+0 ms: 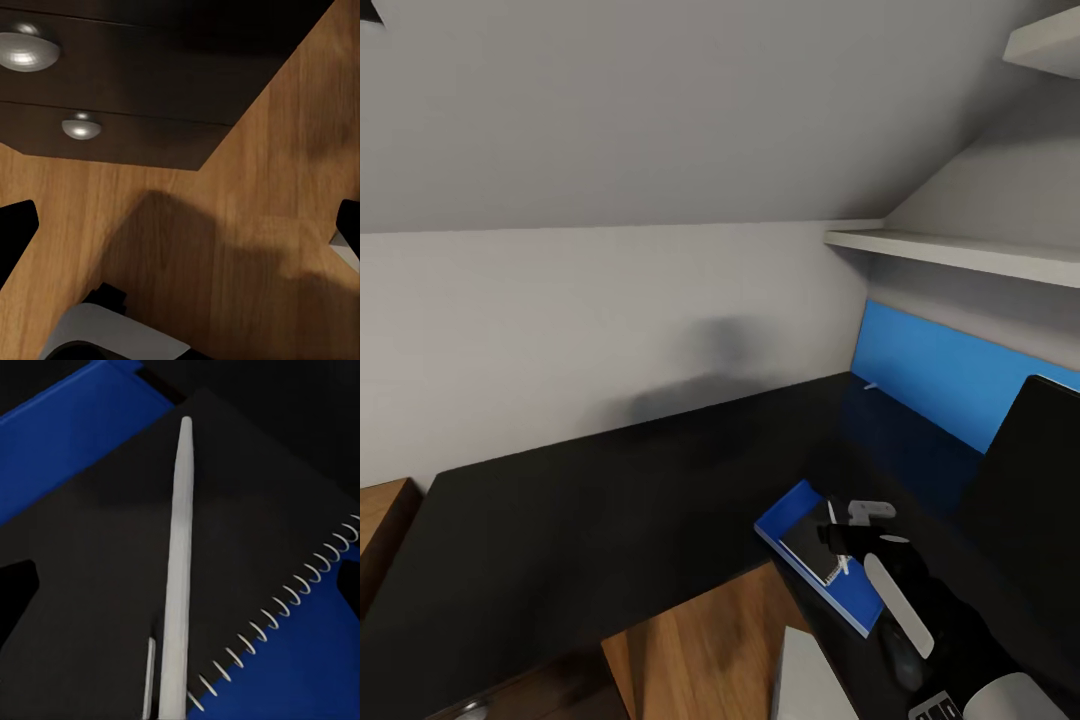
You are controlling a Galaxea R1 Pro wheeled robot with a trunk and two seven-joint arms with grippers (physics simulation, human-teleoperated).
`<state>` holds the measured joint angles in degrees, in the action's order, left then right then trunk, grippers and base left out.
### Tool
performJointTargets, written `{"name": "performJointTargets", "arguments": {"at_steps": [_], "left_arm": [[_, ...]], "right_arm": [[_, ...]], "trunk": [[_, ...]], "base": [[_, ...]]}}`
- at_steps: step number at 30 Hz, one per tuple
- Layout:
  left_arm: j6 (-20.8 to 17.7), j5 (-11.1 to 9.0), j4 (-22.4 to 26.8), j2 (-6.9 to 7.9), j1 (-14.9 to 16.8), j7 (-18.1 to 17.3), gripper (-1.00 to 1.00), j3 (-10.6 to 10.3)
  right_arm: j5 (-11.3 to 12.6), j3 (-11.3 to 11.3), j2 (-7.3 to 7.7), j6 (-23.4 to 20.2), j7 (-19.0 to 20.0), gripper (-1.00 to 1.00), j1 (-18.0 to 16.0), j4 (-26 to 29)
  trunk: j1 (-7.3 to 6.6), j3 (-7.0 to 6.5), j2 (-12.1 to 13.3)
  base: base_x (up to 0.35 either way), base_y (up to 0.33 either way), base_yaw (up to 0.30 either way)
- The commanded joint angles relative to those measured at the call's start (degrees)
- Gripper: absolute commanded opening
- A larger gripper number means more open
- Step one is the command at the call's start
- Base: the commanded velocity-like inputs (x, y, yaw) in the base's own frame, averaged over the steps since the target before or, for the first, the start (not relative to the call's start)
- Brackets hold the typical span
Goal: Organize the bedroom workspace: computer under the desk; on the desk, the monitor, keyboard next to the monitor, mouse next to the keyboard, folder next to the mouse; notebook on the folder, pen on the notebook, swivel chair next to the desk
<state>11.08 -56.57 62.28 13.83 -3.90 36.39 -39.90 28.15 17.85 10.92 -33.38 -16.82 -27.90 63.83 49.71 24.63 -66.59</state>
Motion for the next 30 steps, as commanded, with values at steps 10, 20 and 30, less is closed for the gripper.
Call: {"name": "performJointTargets", "arguments": {"at_steps": [10,20,30], "left_arm": [[0.4,-0.6,0.1,0.07,0.0,0.2,1.0,-0.2],[0.4,-0.6,0.1,0.09,0.0,0.2,1.0,-0.2],[0.3,-0.8,-0.1,0.13,0.0,0.2,1.0,-0.1]], "right_arm": [[0.6,0.3,0.07,-0.2,-0.9,1.0,-0.1,2.4],[1.2,0.7,-0.75,-6.3,-5.4,1.0,4.8,19.2],[2.8,0.9,-3.22,-7.3,-6.3,1.0,5.5,20.6]], "trunk": [[0.01,0.05,0.0],[0.01,0.05,0.0],[0.01,0.05,0.0]], "base": [[0.0,0.0,0.0],[0.0,0.0,0.0],[0.0,0.0,0.0]]}}
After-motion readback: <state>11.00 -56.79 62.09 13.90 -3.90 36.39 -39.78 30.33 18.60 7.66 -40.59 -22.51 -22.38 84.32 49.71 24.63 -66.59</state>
